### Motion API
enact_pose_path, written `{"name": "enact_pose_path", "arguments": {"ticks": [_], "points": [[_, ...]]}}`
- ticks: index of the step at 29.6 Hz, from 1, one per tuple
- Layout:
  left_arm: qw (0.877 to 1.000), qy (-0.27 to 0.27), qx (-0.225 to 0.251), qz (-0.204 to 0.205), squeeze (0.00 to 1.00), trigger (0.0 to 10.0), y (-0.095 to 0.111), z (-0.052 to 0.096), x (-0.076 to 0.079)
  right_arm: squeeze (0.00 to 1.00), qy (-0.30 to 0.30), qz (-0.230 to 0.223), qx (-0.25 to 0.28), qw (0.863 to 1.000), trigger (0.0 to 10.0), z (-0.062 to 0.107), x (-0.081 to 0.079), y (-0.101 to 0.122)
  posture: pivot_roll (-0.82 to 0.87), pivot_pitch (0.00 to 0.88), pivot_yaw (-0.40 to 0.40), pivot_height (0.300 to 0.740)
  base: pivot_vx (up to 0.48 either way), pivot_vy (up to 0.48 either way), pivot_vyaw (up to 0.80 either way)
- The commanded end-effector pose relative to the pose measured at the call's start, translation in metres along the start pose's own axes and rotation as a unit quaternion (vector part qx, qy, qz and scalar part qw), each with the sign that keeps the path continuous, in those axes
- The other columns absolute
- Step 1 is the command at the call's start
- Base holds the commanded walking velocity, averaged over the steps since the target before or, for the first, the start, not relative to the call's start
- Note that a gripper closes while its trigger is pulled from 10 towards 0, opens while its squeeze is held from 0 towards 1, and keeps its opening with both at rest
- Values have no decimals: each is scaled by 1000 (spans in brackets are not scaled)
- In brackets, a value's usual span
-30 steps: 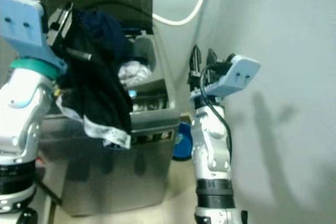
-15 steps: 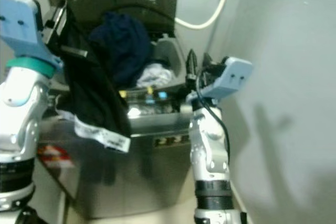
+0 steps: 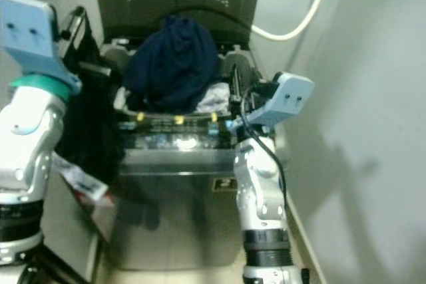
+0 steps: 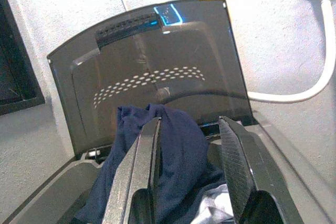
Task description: Clothes washing
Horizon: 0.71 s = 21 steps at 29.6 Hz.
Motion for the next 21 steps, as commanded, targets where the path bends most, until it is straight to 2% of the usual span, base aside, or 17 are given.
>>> {"name": "enact_pose_path", "arguments": {"ticks": [1, 6, 21], "points": [[1000, 3, 12, -11, 0, 10000, 4, -3, -2, 0, 20, 0, 13, 1000, 10000, 0, -9, 4, 24, 21, 29, 740, 0, 0, 0], [1000, 4, 11, -15, 0, 10000, 3, -2, -1, 0, 33, -2, 19, 999, 10000, 0, -13, 7, 22, 21, 28, 740, 465, 0, 0], [1000, 5, 13, -17, 0, 10000, 3, -1, 0, 0, 23, 6, 11, 1000, 10000, 0, -9, 3, 25, 28, 23, 740, 464, 0, -43]]}}
Point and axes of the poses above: a point about 5 cm out from each wrist's last joint towards the gripper, its own z axis pointing back from the gripper into the wrist, its own y axis along the axis of the wrist's last joint, x = y × z, the point moved 2 cm from there along -z, pointing out of the wrist towards the gripper, and after that the axes turned 15 degrees about -z, right-handed, at the moved point
